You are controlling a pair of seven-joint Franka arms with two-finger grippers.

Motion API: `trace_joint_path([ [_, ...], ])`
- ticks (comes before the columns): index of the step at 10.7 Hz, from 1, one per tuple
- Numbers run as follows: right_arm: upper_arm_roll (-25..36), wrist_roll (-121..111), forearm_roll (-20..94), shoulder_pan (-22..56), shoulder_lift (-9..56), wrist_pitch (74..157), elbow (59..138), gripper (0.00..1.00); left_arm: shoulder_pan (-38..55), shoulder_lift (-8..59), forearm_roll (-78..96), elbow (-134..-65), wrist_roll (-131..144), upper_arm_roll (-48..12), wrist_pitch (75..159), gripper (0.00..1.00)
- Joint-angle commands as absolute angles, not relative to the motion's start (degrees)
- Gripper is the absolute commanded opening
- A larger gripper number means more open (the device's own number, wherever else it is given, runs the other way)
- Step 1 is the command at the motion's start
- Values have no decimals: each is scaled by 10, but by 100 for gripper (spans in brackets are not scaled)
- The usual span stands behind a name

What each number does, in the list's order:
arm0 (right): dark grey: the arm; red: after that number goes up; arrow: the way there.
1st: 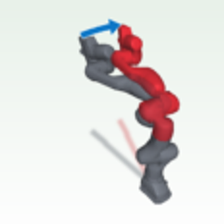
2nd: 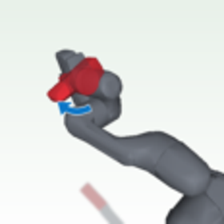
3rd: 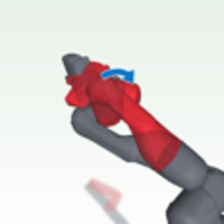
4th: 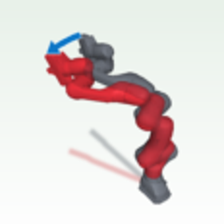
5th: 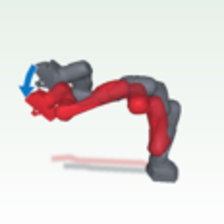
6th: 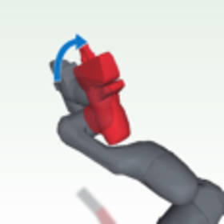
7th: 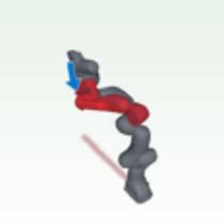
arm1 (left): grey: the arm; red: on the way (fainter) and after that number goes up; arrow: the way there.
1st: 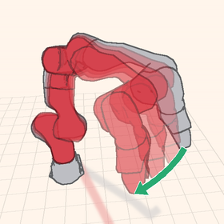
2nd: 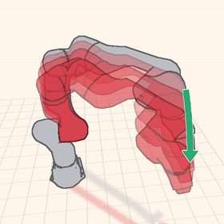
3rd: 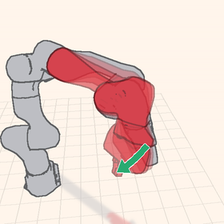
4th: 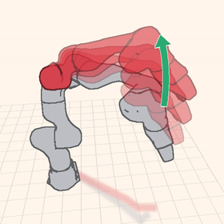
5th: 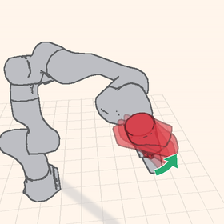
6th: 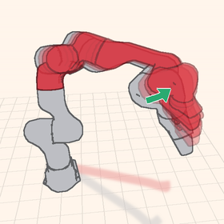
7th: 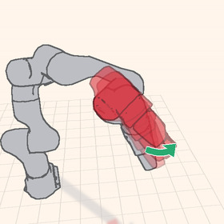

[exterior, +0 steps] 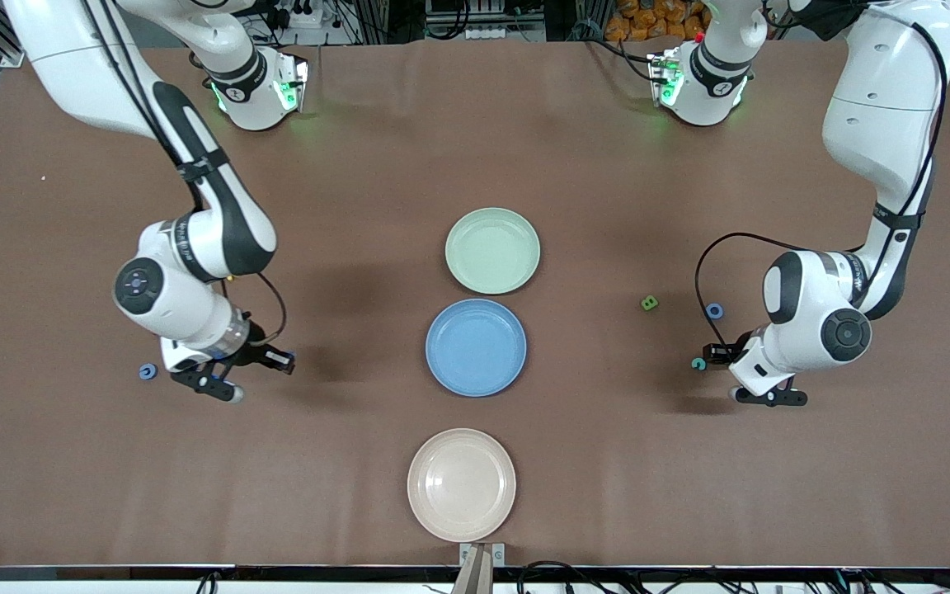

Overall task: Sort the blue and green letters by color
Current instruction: 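Grasp the green P with the left gripper while the right gripper grasps blue 3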

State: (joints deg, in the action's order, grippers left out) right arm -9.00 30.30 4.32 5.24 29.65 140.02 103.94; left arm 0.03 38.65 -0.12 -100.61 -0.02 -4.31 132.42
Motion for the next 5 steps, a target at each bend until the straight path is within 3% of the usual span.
trace_joint_path([
  [1,-88,370,35,129,346,1392,963,4,3,393,-18,-1003,16,-42,1331,58],
  [3,-87,378,34,169,373,1394,930,5,4,394,-18,-1003,16,-42,1336,52],
  [5,-86,380,34,206,381,1401,918,5,7,397,-18,-1003,16,-42,1337,32],
])
